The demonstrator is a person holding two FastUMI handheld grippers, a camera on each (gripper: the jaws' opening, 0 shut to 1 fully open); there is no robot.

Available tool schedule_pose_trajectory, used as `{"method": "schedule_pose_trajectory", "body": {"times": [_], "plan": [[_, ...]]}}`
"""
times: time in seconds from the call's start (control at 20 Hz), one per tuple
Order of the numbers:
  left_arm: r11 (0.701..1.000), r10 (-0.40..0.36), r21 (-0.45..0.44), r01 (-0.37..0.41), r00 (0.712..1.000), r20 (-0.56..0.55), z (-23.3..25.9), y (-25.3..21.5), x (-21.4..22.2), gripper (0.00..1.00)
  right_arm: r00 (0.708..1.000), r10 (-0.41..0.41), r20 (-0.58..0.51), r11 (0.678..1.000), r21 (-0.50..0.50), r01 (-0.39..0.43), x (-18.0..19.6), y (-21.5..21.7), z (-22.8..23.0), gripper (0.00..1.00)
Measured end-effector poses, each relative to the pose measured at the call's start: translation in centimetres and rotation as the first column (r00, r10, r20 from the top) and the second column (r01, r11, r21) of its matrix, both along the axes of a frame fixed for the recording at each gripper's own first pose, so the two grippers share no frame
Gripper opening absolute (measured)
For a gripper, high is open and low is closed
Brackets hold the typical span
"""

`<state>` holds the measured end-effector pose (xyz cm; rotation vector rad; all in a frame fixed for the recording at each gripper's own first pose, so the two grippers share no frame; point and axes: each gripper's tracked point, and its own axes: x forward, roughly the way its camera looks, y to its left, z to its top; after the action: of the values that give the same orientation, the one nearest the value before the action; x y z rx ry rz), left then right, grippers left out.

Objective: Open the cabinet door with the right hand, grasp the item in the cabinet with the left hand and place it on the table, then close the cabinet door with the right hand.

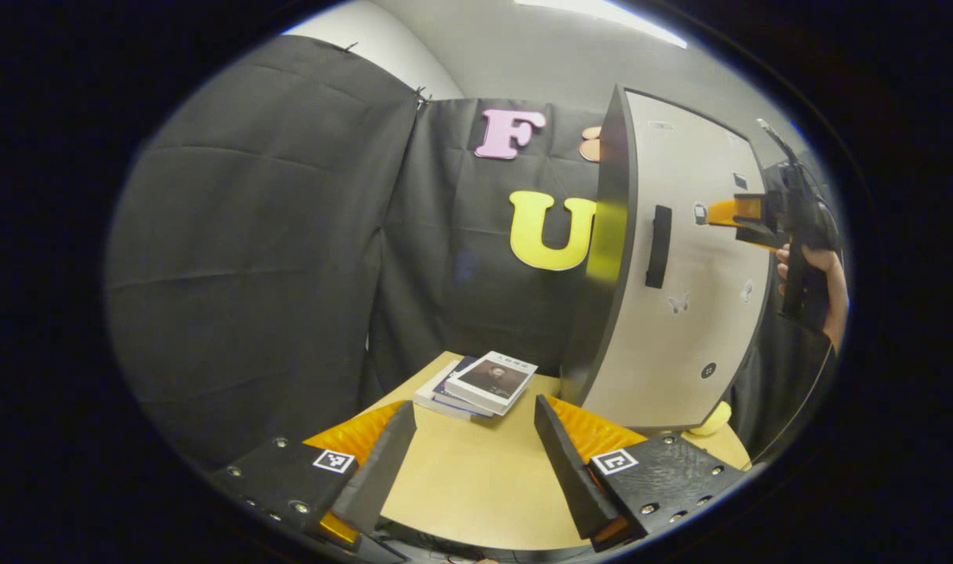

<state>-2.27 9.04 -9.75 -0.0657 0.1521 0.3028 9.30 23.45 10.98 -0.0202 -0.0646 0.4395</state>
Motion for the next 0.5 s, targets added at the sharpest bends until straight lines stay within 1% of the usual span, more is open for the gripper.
{"method": "schedule_pose_trajectory", "body": {"times": [0.05, 0.1, 0.15, 0.2, 0.25, 0.3, 0.35, 0.4, 0.5], "plan": [[1.0, 0.002, -0.002, -0.002, 1.0, -0.003, -0.3, 0.6, -0.2, 0.94, 1.0, 0.002, -0.002, 1.0, -0.001, -0.002, 0.1, 1.0, -0.2, 0.92], [1.0, 0.005, -0.007, -0.006, 1.0, -0.005, -0.7, 1.3, -0.3, 0.91, 1.0, 0.006, -0.015, 1.0, -0.001, -0.006, 0.2, 2.0, -0.7, 0.96], [1.0, 0.008, -0.017, -0.008, 1.0, -0.01, -1.0, 2.0, -0.4, 0.94, 0.999, 0.014, -0.037, 1.0, 0.004, -0.013, 0.3, 3.1, -1.2, 0.92], [1.0, 0.009, -0.029, -0.009, 1.0, -0.015, -1.5, 2.7, -0.5, 0.94, 0.998, 0.018, -0.06, 1.0, 0.008, -0.018, 0.4, 4.0, -1.8, 0.92], [0.999, 0.008, -0.041, -0.009, 1.0, -0.018, -1.7, 3.2, -0.4, 0.91, 0.997, 0.019, -0.077, 1.0, 0.009, -0.019, 0.6, 4.8, -2.3, 0.96], [0.998, 0.003, -0.055, -0.004, 1.0, -0.015, -1.8, 3.8, -0.3, 0.92, 0.996, 0.014, -0.087, 1.0, 0.002, -0.014, 0.9, 5.4, -2.8, 0.96], [0.998, -0.001, -0.065, 0.0, 1.0, -0.008, -1.8, 4.3, -0.2, 0.93, 0.996, -0.001, -0.089, 1.0, -0.013, 0.0, 1.4, 5.8, -3.3, 0.92], [0.998, -0.003, -0.07, 0.003, 1.0, -0.003, -1.9, 4.9, -0.5, 0.93, 0.996, -0.023, -0.091, 0.999, -0.033, 0.02, 1.7, 6.0, -3.7, 0.96], [0.997, -0.002, -0.075, 0.001, 1.0, -0.009, -2.4, 5.9, -0.7, 0.94, 0.993, -0.063, -0.101, 0.996, -0.062, 0.057, 2.5, 6.4, -4.5, 0.96]]}}
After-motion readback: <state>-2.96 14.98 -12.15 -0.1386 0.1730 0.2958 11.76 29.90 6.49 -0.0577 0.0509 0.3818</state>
